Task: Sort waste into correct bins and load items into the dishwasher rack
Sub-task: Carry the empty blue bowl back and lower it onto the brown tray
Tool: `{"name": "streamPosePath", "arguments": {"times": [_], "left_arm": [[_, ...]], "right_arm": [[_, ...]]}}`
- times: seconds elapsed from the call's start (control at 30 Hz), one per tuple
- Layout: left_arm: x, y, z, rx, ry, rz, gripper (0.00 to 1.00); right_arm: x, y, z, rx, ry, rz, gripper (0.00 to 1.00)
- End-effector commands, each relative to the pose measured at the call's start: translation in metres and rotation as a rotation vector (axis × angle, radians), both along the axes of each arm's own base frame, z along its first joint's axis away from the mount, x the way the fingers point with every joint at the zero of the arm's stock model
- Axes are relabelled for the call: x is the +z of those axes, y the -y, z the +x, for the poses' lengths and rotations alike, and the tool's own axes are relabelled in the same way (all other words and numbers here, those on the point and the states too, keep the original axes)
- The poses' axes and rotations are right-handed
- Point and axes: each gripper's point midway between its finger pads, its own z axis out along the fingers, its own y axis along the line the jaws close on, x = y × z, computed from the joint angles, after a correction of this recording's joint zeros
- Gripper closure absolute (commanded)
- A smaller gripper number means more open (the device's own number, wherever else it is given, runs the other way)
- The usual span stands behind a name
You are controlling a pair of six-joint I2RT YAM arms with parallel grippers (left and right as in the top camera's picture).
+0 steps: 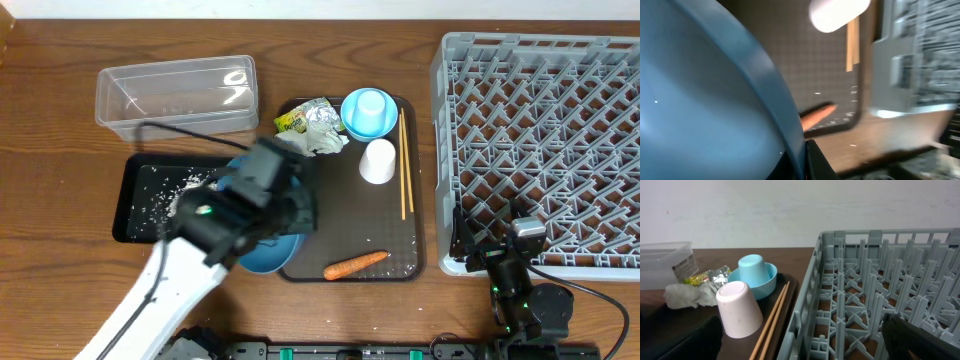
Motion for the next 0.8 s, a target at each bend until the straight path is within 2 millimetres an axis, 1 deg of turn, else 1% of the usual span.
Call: {"name": "streamPosePath", "arguments": {"times": [0.0,0.17,0.3,0.37,0.47,0.57,0.77], "left_arm": [[-0.012,-0.01,0.018,0.073,0.058,0.155,0.94],[-0.046,0.002,0.024,0.068,-0.018,0.222,0.94],[-0.067,0.008,0.032,0.066,-0.048,0.252,0.94],[-0.073,0.013,0.037,0.065,-0.047,0.252,0.94],[-0.077,0.024,0.047,0.061,-0.029,0.22,0.94],[-0.075,0.037,0.053,0.047,-0.014,0.165,0.94],[-0.071,0.058,0.053,0.008,0.023,0.116,0.94]], "right_arm": [[-0.001,0.002,0.0,-0.008,-0.003,-0.006,0.01],[-0.001,0.002,0.0,-0.008,-0.003,-0.006,0.01],[-0.001,0.002,0.0,-0.008,-0.003,-0.006,0.01],[-0.001,0.002,0.0,-0.008,-0.003,-0.006,0.01],[-0.001,0.002,0.0,-0.008,-0.003,-0.006,0.01],[-0.001,0.002,0.0,-0.008,-0.003,-0.006,0.01],[-0.001,0.002,0.0,-0.008,-0.003,-0.006,0.01]]}}
